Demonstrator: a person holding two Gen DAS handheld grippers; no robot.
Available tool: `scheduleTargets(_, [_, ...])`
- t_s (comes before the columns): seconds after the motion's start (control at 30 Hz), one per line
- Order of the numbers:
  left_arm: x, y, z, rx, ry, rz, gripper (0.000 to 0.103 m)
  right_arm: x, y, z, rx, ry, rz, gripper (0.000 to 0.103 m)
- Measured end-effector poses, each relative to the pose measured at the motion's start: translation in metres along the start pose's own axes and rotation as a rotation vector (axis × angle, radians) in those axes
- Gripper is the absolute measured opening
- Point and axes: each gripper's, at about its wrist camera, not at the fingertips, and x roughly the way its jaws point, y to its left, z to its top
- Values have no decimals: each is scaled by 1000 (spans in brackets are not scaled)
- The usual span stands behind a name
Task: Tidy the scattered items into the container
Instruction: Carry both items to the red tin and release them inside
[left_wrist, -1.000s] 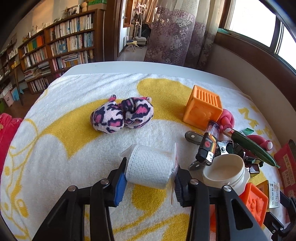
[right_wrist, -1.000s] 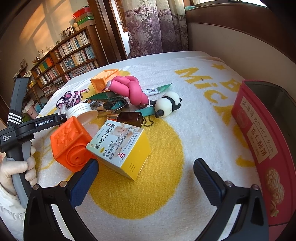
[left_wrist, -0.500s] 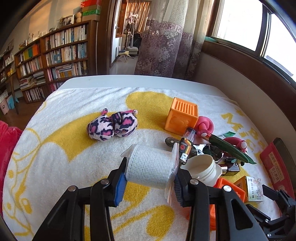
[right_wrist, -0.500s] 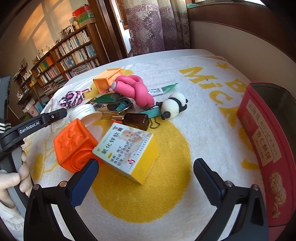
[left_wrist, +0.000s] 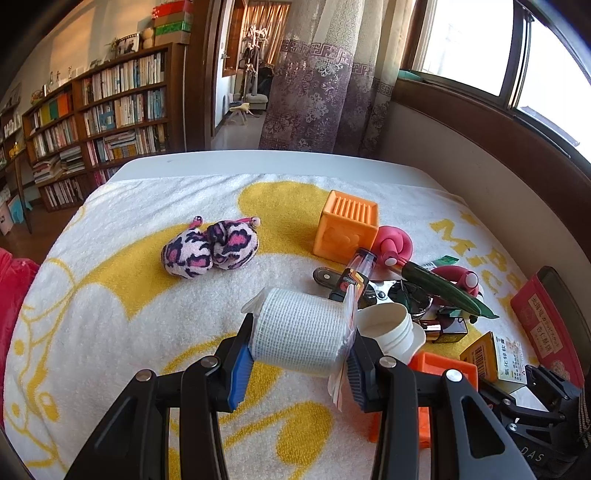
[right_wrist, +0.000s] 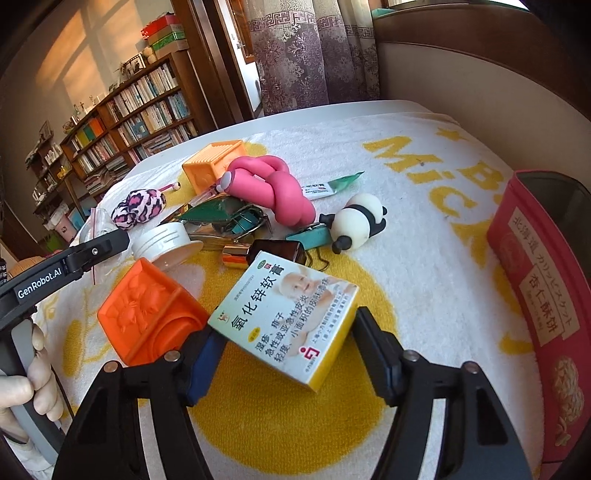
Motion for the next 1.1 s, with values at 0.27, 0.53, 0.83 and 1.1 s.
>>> scheduleTargets(0.27, [-15,-10,1,38,-53,22,45,-29,-3,-4,17,-98,-35,72])
scheduleTargets(0.53, [-24,-24,-2,82,-82,18,45,-64,-7,-13,17,-176,-96,72])
scheduleTargets(0.83, [-41,-41,-2,114,-116,-7,45,-114,-41,-22,75,-270,-193,72])
scheduleTargets(1.1, [-56,-77,-5,150,-113,-84,45,-158,-93,-27,158,-343,-314,72])
